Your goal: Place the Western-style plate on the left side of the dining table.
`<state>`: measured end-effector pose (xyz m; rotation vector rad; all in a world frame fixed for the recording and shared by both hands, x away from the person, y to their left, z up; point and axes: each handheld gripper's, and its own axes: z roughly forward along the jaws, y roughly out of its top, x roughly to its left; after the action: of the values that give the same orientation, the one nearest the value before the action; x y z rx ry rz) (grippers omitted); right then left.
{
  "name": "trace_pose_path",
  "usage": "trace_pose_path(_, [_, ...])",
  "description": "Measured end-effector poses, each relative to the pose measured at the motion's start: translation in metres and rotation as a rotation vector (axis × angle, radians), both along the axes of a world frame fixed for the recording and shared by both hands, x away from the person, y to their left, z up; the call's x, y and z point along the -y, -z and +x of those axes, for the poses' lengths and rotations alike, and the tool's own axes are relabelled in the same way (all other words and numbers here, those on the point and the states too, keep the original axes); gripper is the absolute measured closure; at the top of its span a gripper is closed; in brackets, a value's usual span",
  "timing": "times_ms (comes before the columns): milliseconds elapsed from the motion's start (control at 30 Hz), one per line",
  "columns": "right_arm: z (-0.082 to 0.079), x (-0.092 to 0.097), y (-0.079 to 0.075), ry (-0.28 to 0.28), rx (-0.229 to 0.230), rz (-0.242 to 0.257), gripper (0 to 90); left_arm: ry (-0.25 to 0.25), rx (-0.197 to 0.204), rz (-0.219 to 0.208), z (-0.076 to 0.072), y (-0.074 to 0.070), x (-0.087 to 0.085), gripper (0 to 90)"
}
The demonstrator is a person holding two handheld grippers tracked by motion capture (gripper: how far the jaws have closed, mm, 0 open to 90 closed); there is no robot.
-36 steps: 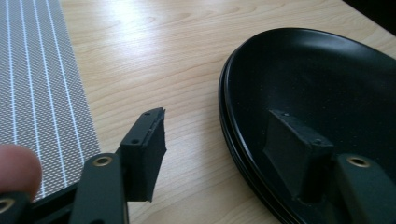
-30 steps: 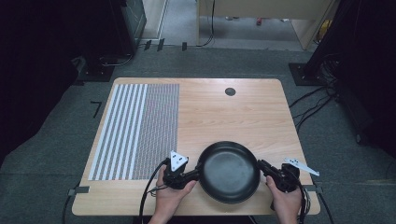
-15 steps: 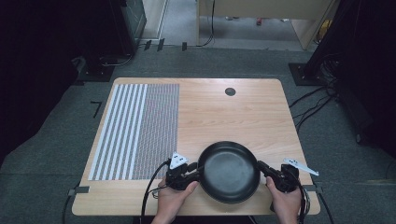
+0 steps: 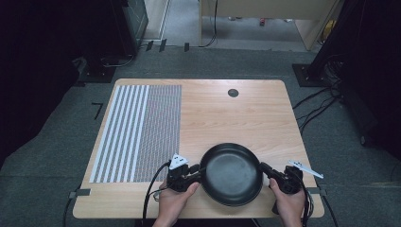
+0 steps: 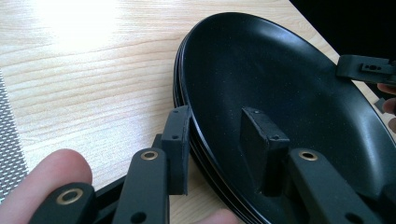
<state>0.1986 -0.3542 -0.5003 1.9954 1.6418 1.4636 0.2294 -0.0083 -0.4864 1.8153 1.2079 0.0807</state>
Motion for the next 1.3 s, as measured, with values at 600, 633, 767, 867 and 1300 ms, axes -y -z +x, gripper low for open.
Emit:
trace_pose_path(600, [0.005,-0.004,0.003,-0.029,0.000,0.016,86.5,-0.003,-0.051,0.003,0.002,0.004,0.000,62.9])
trace_pose_path(633, [0.005,-0.006,0.004,-0.033,-0.005,0.027,86.3,-0.008,-0.047,0.003,0.002,0.004,0.000,62.8])
trace_pose_path(767, [0.005,-0.008,0.005,-0.042,-0.018,0.043,86.1,-0.017,-0.053,-0.014,0.003,0.001,-0.005,63.1])
trace_pose_path(867, [0.005,-0.010,0.006,-0.060,-0.028,0.060,85.9,-0.036,-0.047,-0.013,0.003,-0.002,-0.008,64.4])
trace_pose_path(1300, [0.002,-0.015,0.007,-0.079,-0.039,0.069,85.6,-0.039,-0.028,0.015,-0.002,-0.010,-0.015,71.7])
